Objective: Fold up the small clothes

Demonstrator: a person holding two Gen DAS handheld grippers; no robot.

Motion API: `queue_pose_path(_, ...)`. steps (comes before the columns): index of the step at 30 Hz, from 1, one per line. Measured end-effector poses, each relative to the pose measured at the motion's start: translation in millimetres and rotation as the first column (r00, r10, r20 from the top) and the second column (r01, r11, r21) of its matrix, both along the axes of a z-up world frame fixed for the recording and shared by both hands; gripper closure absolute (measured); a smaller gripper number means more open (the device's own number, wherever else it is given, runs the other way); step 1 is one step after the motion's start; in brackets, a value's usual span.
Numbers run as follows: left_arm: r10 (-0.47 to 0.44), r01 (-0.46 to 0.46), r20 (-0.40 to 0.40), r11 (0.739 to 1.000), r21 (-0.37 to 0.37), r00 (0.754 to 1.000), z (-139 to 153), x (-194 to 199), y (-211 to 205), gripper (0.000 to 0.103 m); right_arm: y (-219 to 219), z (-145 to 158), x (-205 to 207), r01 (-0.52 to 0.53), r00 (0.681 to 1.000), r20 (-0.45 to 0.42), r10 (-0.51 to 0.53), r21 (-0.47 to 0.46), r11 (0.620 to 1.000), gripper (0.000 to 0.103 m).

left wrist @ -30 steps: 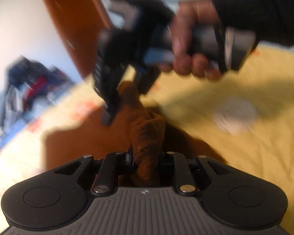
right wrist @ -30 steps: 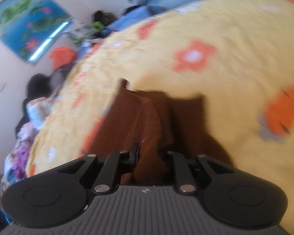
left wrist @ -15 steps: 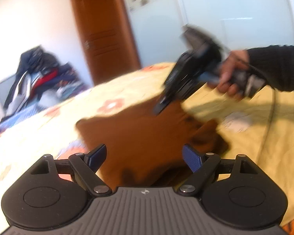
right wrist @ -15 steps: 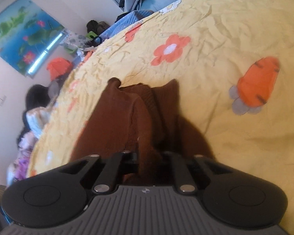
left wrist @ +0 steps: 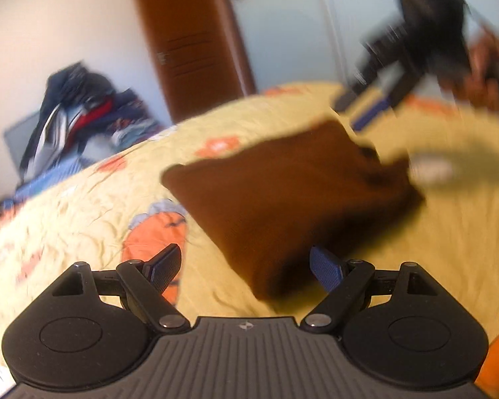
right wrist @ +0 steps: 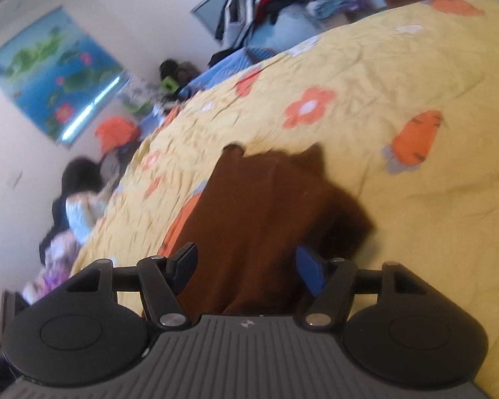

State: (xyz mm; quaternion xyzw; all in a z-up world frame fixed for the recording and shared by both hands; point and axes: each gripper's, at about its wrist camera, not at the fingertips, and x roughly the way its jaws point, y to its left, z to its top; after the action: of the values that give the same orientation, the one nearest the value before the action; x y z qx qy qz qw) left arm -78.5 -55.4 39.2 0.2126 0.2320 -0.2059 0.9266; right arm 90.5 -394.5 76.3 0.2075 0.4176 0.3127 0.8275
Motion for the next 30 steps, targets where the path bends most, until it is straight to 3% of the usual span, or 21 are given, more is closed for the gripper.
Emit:
queue_pose_path(4, 0.025, -0.024, -0.035, 1.000, 0.019, 0.999, -19, 15, -15, 0.021, 30, -16, 4, -0.027, 0.999, -0.040, 0.021, -0.138, 0.990, 0.036)
queue_pose_path(5, 0.038, -0.038, -0.034, 0.999, 0.017, 0.999, -20, 19, -17, 0.031, 35, -22, 8, -0.024, 0.999, -0.049, 0.016, -0.163, 0.986, 0.040)
queue_pose_path(6, 0.048, -0.048, -0.045, 0.999, -0.001, 0.998, -19, 23, -17, 0.046, 38, -24, 8, -0.029, 0.999, -0.041, 0.022, -0.171, 0.985, 0.054)
queue_pose_path(7, 0.053, -0.055, -0.060, 0.998, -0.031, 0.997, -17, 26, -16, 0.054, 40, -22, 8, -0.043, 0.999, -0.024, 0.039, -0.176, 0.983, 0.072)
queue_pose_path(9, 0.058, -0.062, -0.069, 0.996, -0.059, 0.996, -15, 28, -14, 0.076, 41, -13, 7, -0.073, 0.997, 0.003, 0.075, -0.192, 0.979, 0.076)
queue_pose_path(11, 0.030, -0.032, -0.059, 0.999, -0.042, 0.998, -19, 24, -15, 0.085, 30, -13, 12, -0.061, 0.997, 0.027, 0.069, -0.227, 0.972, 0.080)
queue_pose_path(13, 0.019, -0.019, -0.042, 1.000, -0.006, 0.999, -25, 19, -16, 0.086, 12, -30, 23, -0.022, 0.999, -0.027, 0.017, -0.218, 0.976, 0.080)
queue_pose_path(14, 0.022, -0.022, -0.047, 1.000, 0.000, 0.999, -28, 19, -14, 0.086, 5, -35, 23, -0.019, 0.999, -0.048, 0.012, -0.158, 0.987, 0.080)
queue_pose_path(15, 0.026, -0.027, -0.063, 1.000, -0.014, 0.998, -27, 18, -10, 0.086, 2, -36, 20, -0.018, 0.998, -0.058, 0.011, -0.119, 0.993, 0.075)
queue_pose_path(17, 0.025, -0.033, -0.132, 0.998, -0.058, 0.991, -21, 18, 3, 0.083, 2, -33, 10, -0.015, 0.998, -0.059, 0.010, -0.084, 0.996, 0.052)
queue_pose_path(18, 0.012, -0.029, -0.168, 0.995, -0.100, 0.986, -16, 17, 12, 0.083, -1, -30, 5, -0.008, 0.999, -0.053, 0.005, -0.066, 0.998, 0.027)
queue_pose_path(19, -0.011, -0.024, -0.212, 0.986, -0.163, 0.977, -10, 16, 25, 0.082, -5, -26, -1, 0.013, 0.999, -0.038, -0.015, -0.049, 0.999, 0.008)
queue_pose_path(20, -0.033, -0.027, -0.255, 0.973, -0.231, 0.966, -4, 17, 38, 0.071, -10, -22, -5, 0.042, 0.999, -0.017, -0.043, -0.025, 0.999, 0.004)
queue_pose_path(21, -0.059, -0.046, -0.309, 0.946, -0.319, 0.949, 1, 23, 54, 0.046, -17, -20, -8, 0.064, 0.998, -0.008, -0.064, 0.004, 0.998, 0.004)
queue_pose_path(22, -0.072, -0.080, -0.348, 0.911, -0.404, 0.935, 6, 30, 68, 0.031, -22, -20, -7, 0.073, 0.997, -0.023, -0.073, 0.034, 0.997, 0.004)
queue_pose_path(23, -0.068, -0.129, -0.364, 0.862, -0.490, 0.929, 9, 38, 83, 0.009, -26, -23, -3, 0.084, 0.996, -0.044, -0.082, 0.056, 0.995, 0.004)
queue_pose_path(25, -0.059, -0.228, -0.405, 0.749, -0.622, 0.912, 12, 60, 102, 0.004, -29, -29, 7, 0.109, 0.992, -0.069, -0.105, 0.061, 0.992, 0.005)
queue_pose_path(27, -0.084, -0.336, -0.494, 0.635, -0.696, 0.865, 4, 99, 105, 0.004, -27, -38, 23, 0.138, 0.987, -0.097, -0.130, 0.071, 0.988, 0.005)
queue_pose_path(28, -0.102, -0.377, -0.529, 0.591, -0.713, 0.842, -4, 118, 103, 0.004, -26, -45, 32, 0.153, 0.983, -0.119, -0.142, 0.090, 0.984, 0.005)
queue_pose_path(30, -0.096, -0.457, -0.600, 0.556, -0.694, 0.795, -18, 155, 93, 0.005, -22, -57, 51, 0.187, 0.972, -0.167, -0.166, 0.124, 0.974, 0.006)
